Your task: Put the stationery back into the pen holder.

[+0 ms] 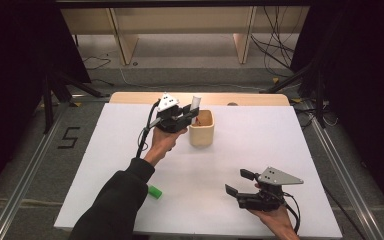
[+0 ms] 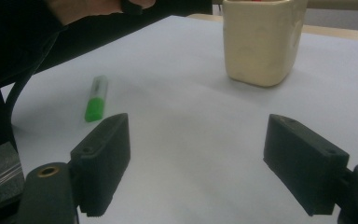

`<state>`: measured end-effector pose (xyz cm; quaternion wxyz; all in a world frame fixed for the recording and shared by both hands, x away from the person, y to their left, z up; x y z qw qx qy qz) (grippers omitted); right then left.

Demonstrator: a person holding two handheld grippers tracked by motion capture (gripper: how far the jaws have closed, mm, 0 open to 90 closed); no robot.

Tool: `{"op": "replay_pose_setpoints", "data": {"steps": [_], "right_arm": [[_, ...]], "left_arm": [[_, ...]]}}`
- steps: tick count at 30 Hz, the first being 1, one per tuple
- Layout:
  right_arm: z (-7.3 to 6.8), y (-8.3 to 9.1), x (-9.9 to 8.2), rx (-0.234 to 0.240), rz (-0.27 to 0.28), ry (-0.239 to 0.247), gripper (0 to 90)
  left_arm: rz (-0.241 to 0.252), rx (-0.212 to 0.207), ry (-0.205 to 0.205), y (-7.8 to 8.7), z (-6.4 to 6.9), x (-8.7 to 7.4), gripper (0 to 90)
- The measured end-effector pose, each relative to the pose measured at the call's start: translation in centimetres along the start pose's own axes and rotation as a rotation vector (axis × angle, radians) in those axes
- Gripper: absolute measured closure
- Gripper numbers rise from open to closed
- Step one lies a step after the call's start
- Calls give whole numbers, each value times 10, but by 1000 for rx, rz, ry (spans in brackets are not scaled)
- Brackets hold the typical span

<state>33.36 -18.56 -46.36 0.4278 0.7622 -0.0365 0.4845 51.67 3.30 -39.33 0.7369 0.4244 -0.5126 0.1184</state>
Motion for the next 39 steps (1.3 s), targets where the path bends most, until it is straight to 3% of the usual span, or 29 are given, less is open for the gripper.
{"op": "replay_pose_setpoints", "data": {"steps": [14, 28, 39], "right_arm": [[0, -1, 0, 7, -3, 1, 234], [-1, -1, 0, 10, -3, 2, 234], [-1, -2, 0, 11, -7, 6, 234]], "left_arm": [[-10, 1, -8, -18, 8, 5, 694], [-51, 8, 29, -34, -1, -2, 694], [-73, 12, 27, -40, -5, -6, 693]]}}
Point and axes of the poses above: each handheld gripper's, and its own axes: y roughly backward along the jaws, x roughly out of its top, z roughly to its right, the point moved 5 cm from there along -y, roughly forward along the jaws, and after that the axes turned 15 degrees about -z, right-handed, at the moved point
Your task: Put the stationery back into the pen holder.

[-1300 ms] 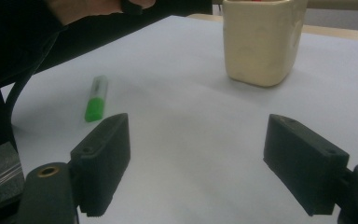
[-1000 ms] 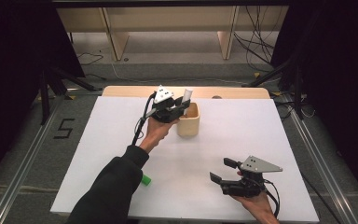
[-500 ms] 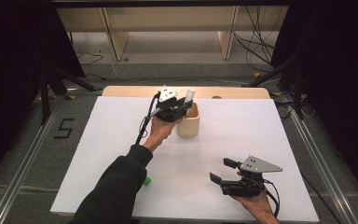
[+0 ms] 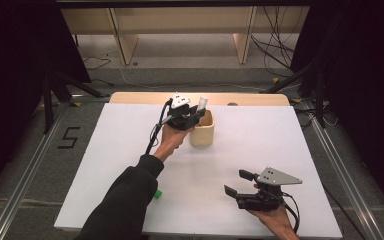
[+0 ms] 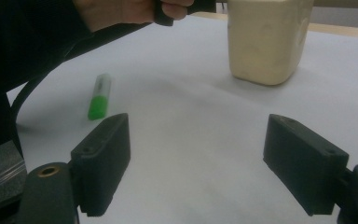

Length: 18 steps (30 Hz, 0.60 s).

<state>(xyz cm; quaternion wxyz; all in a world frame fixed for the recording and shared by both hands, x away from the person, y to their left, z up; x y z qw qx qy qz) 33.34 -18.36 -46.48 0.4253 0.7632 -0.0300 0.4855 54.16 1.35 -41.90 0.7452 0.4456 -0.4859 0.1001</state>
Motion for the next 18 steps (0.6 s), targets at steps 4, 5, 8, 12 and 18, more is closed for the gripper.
{"op": "replay_pose_setpoints", "data": {"steps": [4, 5, 8, 12, 18], "right_arm": [[0, 0, 0, 1, 0, 0, 234], [0, 0, 0, 1, 1, 0, 234], [0, 0, 0, 1, 1, 0, 235], [0, 0, 0, 1, 1, 0, 235], [0, 0, 0, 1, 1, 0, 235]], "left_arm": [[-5, 1, 1, -3, 0, -1, 693], [-6, -1, 4, -3, -1, -1, 693], [-6, 0, 5, -4, -1, -1, 693], [-13, 9, 4, -6, -2, -2, 693], [-27, 9, 5, -8, -3, -3, 692]]}}
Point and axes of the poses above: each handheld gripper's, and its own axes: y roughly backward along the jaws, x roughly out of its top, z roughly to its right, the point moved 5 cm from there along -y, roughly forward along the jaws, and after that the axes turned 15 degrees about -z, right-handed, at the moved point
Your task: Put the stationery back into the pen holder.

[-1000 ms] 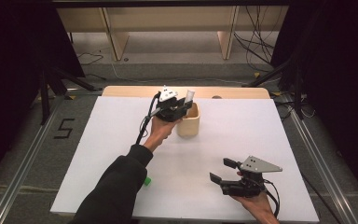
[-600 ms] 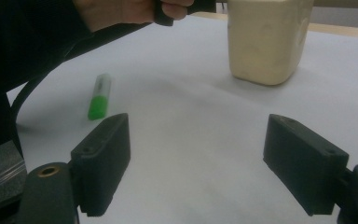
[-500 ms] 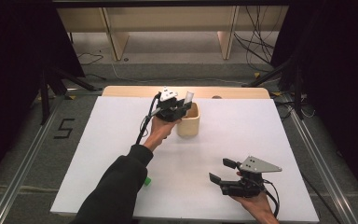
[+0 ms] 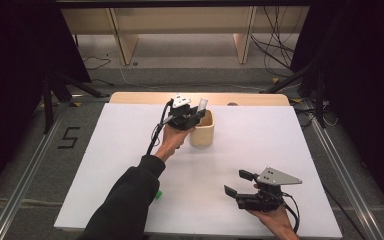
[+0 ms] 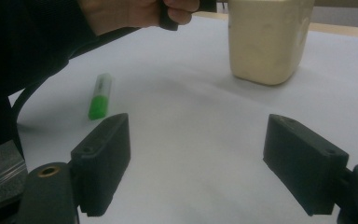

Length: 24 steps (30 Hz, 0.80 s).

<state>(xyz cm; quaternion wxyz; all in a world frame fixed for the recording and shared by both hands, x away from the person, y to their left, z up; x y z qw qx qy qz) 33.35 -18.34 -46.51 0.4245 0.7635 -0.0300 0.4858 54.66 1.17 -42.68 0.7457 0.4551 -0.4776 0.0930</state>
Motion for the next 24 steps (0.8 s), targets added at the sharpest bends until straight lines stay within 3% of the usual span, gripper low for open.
{"op": "replay_pose_setpoints", "data": {"steps": [11, 16, 24], "right_arm": [[0, 0, 0, 0, -2, 0, 235], [0, 0, 0, 2, -1, -1, 235], [0, 0, 0, -3, -3, 1, 235]], "left_arm": [[-39, -7, 14, 0, 2, -1, 668], [-55, -31, 59, 11, 2, 3, 411], [-69, -61, 47, 34, 0, 6, 345]]}}
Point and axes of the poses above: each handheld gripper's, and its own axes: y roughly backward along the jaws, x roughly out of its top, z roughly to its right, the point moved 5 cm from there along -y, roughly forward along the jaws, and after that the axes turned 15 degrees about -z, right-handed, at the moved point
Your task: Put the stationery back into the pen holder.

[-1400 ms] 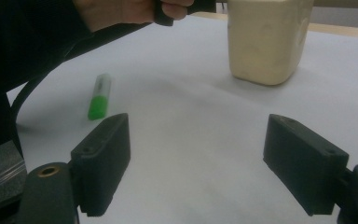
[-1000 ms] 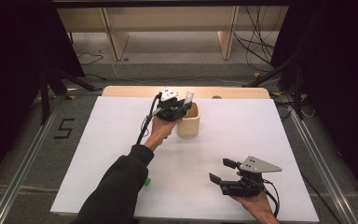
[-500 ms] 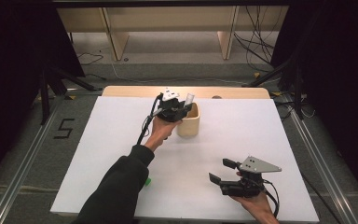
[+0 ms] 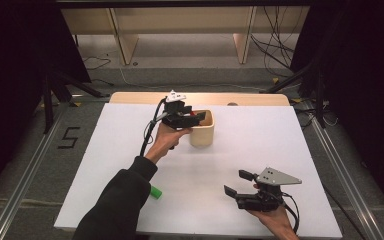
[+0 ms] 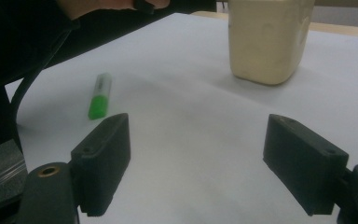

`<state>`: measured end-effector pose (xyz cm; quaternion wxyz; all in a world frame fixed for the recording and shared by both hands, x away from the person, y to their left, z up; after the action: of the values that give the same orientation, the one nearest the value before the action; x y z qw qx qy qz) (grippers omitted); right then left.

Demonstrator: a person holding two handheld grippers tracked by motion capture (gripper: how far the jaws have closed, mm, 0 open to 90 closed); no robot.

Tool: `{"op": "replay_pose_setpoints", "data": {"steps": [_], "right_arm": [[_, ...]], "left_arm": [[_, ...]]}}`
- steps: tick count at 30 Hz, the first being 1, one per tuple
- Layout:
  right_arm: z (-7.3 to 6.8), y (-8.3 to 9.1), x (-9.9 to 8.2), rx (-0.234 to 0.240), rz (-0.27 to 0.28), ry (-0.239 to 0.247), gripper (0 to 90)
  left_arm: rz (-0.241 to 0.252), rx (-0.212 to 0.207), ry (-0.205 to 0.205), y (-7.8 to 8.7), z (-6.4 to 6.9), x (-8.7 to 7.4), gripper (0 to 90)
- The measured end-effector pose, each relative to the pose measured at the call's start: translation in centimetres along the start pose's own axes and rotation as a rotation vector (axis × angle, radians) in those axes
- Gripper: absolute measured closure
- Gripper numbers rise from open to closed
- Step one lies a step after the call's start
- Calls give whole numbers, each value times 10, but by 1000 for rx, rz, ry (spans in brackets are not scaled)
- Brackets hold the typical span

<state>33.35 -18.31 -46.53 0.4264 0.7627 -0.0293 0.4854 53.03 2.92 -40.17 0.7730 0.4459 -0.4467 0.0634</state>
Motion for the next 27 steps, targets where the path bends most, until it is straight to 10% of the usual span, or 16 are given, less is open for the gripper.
{"op": "replay_pose_setpoints", "data": {"steps": [27], "right_arm": [[0, 0, 0, -5, -1, -5, 234]], "left_arm": [[-68, 25, -141, 54, 6, -34, 263]]}}
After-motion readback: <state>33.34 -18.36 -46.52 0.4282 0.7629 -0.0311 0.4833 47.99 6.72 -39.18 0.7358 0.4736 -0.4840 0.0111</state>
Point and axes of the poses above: each handheld gripper's, and its own axes: y roughly backward along the jaws, x roughly out of its top, z roughly to its right, the point moved 5 cm from there along -y, roughly forward along the jaws, and after that the axes turned 15 degrees about -z, right-handed, at the moved point
